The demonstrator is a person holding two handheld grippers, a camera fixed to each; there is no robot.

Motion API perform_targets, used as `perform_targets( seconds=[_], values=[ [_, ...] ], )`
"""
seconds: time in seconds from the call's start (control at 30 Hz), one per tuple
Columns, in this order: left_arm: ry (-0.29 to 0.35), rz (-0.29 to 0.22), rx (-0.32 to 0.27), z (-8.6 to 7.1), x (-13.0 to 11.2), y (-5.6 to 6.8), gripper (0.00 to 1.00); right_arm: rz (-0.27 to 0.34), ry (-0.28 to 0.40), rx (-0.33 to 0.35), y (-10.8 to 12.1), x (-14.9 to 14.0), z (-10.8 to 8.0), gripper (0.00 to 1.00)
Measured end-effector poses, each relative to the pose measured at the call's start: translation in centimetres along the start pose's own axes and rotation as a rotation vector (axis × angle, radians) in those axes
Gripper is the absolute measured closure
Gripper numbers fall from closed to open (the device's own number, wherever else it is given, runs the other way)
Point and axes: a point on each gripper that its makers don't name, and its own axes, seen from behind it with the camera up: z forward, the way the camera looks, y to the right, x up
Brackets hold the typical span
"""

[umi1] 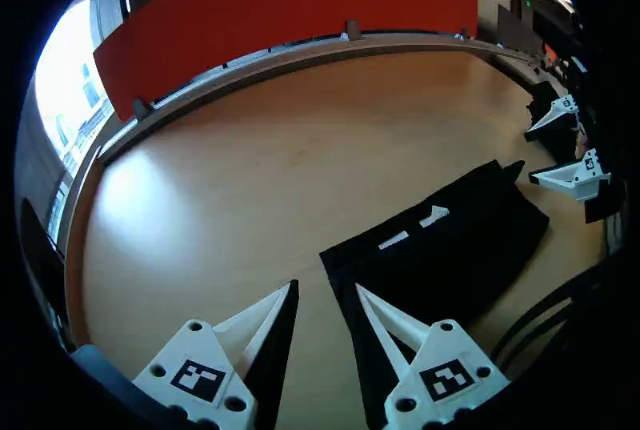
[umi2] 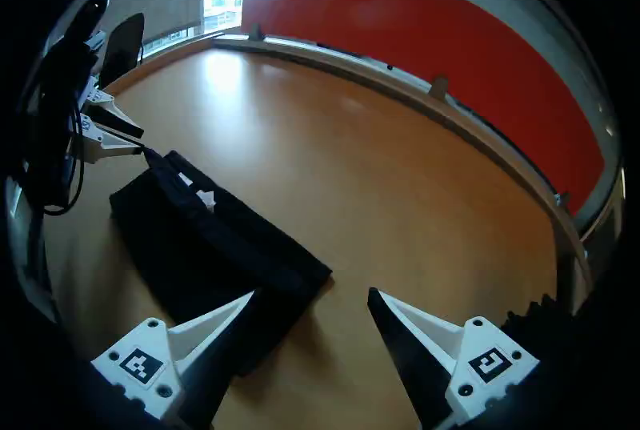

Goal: Fold towel

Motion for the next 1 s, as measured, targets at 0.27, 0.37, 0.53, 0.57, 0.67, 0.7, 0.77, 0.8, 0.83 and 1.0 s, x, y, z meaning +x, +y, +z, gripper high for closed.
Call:
perform_targets(
  seconds=[0.27, 0.37, 0.53, 0.57, 0.67, 0.7, 0.77, 0.8, 0.83, 1.0],
  values=[
    [0.021, -0.002, -0.036, -0.3, 0.1, 1.0, 0.16, 0.008, 0.008, 0.009, -1.0, -0.5, -0.7, 0.0],
    [0.029, -0.004, -0.034, -0.5, 0.1, 1.1, 0.08, 0.012, 0.008, 0.013, -1.3, -0.8, -1.0, 0.0],
    [0.015, -0.014, -0.035, -0.7, -0.4, 1.2, 0.06, 0.016, 0.006, 0.021, -1.8, -1.2, -1.1, 0.0],
    [0.013, -0.016, -0.034, -0.8, -0.6, 1.2, 0.06, 0.016, 0.006, 0.022, -1.8, -1.3, -1.2, 0.0],
    [0.009, -0.023, -0.03, -1.0, -0.9, 1.1, 0.06, 0.018, 0.005, 0.027, -2.1, -1.5, -1.3, 0.0],
    [0.008, -0.026, -0.029, -1.1, -1.0, 1.1, 0.06, 0.019, 0.004, 0.028, -2.2, -1.6, -1.3, 0.0],
    [0.006, -0.029, -0.029, -1.4, -1.3, 1.1, 0.06, 0.019, 0.003, 0.031, -2.3, -1.8, -1.4, 0.0],
    [0.005, -0.03, -0.028, -1.5, -1.4, 1.1, 0.06, 0.019, 0.002, 0.033, -2.4, -1.9, -1.4, 0.0],
    [0.004, -0.031, -0.027, -1.7, -1.6, 1.1, 0.06, 0.019, 0.0, 0.035, -2.5, -2.1, -1.5, 0.0],
    [0.004, -0.039, -0.022, -2.5, -2.2, 1.0, 0.06, 0.019, -0.008, 0.046, -3.0, -2.9, -1.8, 0.0]
  ],
)
